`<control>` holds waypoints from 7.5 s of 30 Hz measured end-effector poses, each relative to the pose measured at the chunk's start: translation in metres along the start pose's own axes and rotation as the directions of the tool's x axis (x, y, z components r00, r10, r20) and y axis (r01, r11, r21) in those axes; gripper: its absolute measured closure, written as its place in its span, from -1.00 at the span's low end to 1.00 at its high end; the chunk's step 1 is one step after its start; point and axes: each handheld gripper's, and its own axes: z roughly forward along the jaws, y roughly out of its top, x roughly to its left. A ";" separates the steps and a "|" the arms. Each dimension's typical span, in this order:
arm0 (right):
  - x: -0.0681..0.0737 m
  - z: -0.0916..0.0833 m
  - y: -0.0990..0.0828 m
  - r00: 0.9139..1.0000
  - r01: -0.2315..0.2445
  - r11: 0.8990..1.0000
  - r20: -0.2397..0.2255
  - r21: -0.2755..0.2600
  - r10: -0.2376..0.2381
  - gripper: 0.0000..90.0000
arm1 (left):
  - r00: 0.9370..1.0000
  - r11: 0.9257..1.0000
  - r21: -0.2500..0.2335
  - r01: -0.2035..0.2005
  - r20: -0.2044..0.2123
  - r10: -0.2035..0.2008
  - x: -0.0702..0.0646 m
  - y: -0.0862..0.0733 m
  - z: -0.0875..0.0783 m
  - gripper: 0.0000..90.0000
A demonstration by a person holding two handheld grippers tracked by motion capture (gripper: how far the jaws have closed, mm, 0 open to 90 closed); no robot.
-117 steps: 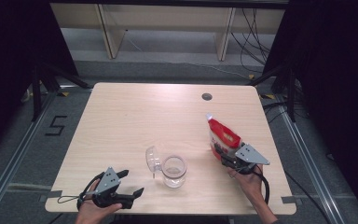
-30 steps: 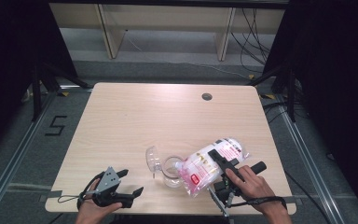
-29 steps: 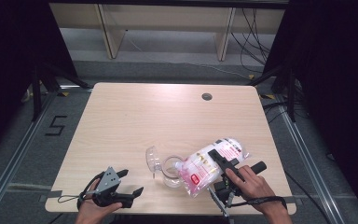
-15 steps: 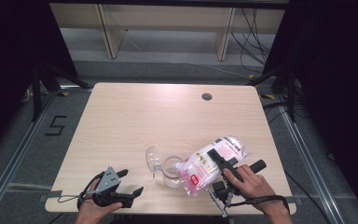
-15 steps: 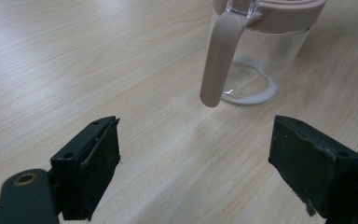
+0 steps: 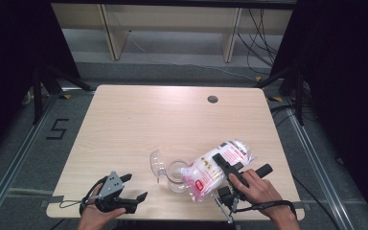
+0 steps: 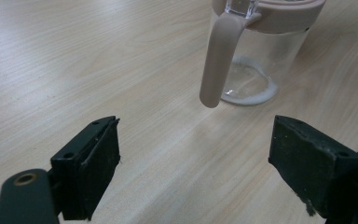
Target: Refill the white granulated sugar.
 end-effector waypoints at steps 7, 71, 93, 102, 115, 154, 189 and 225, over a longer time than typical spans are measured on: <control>-0.004 -0.001 -0.001 1.000 0.021 1.000 0.013 -0.009 -0.021 0.19 | 1.000 1.000 0.001 0.000 0.002 0.000 0.000 0.000 0.000 -0.65; -0.006 -0.002 0.000 0.997 0.067 0.998 0.027 0.000 -0.067 0.21 | 1.000 1.000 -0.012 -0.003 0.003 0.003 -0.001 0.000 0.000 -0.65; -0.006 -0.002 0.001 0.997 0.073 0.997 0.025 0.006 -0.073 0.22 | 1.000 1.000 -0.011 -0.002 0.002 0.002 -0.002 0.001 -0.001 -0.65; -0.005 -0.001 0.000 0.997 0.077 0.997 0.030 -0.002 -0.077 0.23 | 1.000 1.000 -0.006 -0.003 -0.002 0.003 -0.002 0.001 -0.001 -0.65; -0.006 -0.001 0.000 0.997 0.077 0.997 0.027 -0.001 -0.077 0.24 | 1.000 1.000 -0.006 0.006 0.001 -0.006 -0.003 0.000 0.000 -0.65; -0.007 -0.001 0.001 0.993 0.116 0.993 0.023 -0.001 -0.116 0.25 | 1.000 1.000 -0.002 -0.005 -0.005 0.005 -0.002 0.000 0.000 -0.65; -0.014 -0.004 -0.002 0.992 0.121 0.993 0.041 0.013 -0.121 0.29 | 1.000 1.000 -0.001 -0.011 -0.009 0.011 -0.001 0.000 -0.001 -0.64; -0.010 -0.003 -0.001 0.988 0.148 0.989 0.040 -0.006 -0.148 0.36 | 1.000 1.000 -0.010 0.000 -0.006 0.000 -0.002 0.000 -0.001 -0.64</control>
